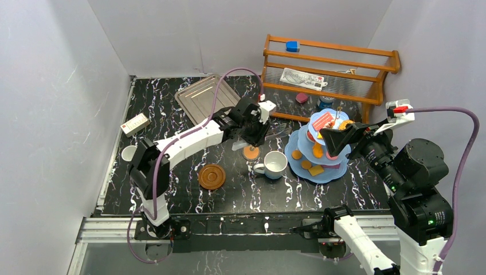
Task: Serve the afternoon tea
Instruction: Place the desert on the desert table, then place the clamp on the tray.
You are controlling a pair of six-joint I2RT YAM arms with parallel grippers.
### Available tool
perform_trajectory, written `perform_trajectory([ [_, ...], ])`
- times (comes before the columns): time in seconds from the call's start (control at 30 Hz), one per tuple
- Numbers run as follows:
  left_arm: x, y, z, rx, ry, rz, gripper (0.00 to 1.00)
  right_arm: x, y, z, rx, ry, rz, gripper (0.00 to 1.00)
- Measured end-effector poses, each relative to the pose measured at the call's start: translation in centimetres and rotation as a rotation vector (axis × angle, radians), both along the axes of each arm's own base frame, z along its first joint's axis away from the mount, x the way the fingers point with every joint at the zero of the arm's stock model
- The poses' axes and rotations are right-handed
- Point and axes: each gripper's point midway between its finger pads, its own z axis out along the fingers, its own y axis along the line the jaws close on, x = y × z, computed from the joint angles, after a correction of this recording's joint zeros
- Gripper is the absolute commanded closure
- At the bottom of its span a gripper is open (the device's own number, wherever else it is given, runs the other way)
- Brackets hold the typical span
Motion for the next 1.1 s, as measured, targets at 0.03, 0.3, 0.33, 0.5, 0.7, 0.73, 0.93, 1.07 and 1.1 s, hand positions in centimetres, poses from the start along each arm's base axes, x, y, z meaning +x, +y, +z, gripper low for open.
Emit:
perform_trajectory([
  [0.03, 0.0, 0.4, 0.2, 0.001, -0.005, 0.011, 0.64, 0.0, 0.0, 0.0, 0.000, 0.000, 0.000, 0.01],
  [0.3, 1.4, 4.5, 1.3, -0.007, -0.029, 0.125, 0.64, 0.0, 0.0, 0.0, 0.000, 0.000, 0.000, 0.01],
  [0.33, 1.6, 5.2, 1.3, -0.008, -0.028, 0.142, 0.64, 0.0, 0.0, 0.0, 0.000, 0.000, 0.000, 0.01],
  [0.5, 3.4, 9.3, 1.1, -0.009, -0.020, 0.244, 0.64, 0.1, 0.1, -0.3, 0.000, 0.005, 0.003, 0.01],
  [0.7, 7.2, 15.3, 1.2, -0.009, -0.026, 0.386, 0.64, 0.3, 0.4, -1.2, -0.001, 0.026, 0.017, 0.01],
  [0.73, 7.8, 16.5, 1.2, -0.011, -0.025, 0.411, 0.64, 0.3, 0.4, -1.3, -0.001, 0.030, 0.019, 0.01],
  [0.93, 11.4, 22.6, 0.9, -0.019, -0.028, 0.517, 0.64, 0.1, 0.6, -1.4, 0.011, 0.023, 0.029, 0.02],
  [1.07, 14.5, 24.9, 0.0, -0.023, -0.024, 0.535, 0.64, 0.0, 0.8, -1.4, 0.017, 0.025, 0.040, 0.01],
  [1.1, 15.1, 25.3, -0.3, -0.019, -0.024, 0.536, 0.64, 0.0, 0.8, -1.4, 0.017, 0.024, 0.041, 0.01],
])
